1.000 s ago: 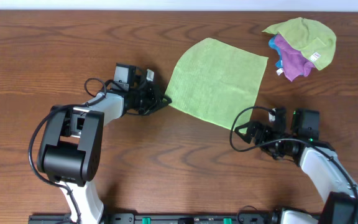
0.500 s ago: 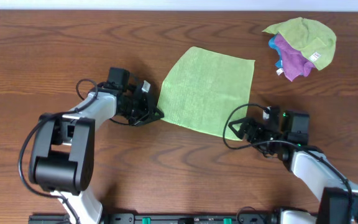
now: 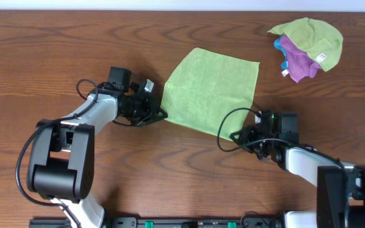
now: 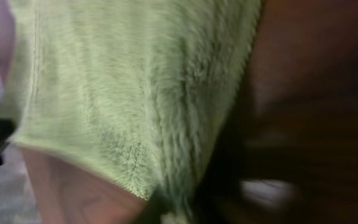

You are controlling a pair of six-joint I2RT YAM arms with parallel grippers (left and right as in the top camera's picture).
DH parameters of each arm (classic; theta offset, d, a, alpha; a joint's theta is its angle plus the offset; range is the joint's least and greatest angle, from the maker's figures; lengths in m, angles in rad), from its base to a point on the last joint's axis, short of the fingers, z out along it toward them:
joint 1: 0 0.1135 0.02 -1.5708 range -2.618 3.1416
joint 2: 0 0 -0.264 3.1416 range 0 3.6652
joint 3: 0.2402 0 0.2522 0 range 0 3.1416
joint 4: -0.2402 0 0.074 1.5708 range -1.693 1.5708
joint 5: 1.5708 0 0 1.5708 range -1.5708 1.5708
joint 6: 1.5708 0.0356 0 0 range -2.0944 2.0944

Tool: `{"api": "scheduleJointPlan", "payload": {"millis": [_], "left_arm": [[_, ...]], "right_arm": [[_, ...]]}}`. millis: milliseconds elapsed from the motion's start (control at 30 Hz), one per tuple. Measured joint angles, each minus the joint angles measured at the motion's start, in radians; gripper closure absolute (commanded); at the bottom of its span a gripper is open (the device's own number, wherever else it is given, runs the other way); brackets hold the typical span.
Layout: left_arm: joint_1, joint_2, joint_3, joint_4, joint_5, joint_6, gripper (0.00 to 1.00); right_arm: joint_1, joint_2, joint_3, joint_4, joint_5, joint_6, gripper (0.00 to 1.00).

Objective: Fold the cloth
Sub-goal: 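Grasp the right corner of the green cloth with the right gripper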

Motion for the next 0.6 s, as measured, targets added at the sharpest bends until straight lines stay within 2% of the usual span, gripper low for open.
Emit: {"api": "scheduleJointPlan", "payload": {"millis": [167, 267, 433, 600], "left_arm": [[0.0, -0.026, 0.0, 0.004, 0.0, 0.006, 0.94], [0.0, -0.09, 0.0, 0.056, 0.0, -0.01, 0.94], [0.0, -0.204, 0.016, 0.238, -0.031, -0.118, 0.94], [0.0, -0.179, 0.036, 0.493, -0.087, -0.255, 0.94]], "right_arm": [[-0.004, -0.031, 0.024, -0.005, 0.014, 0.0, 0.98], [-0.004, -0.075, 0.099, -0.007, 0.011, 0.001, 0.99], [-0.005, -0.1, 0.352, -0.019, 0.02, -0.005, 0.99], [-0.005, 0.0, 0.606, -0.083, 0.035, -0.056, 0.99]]}}
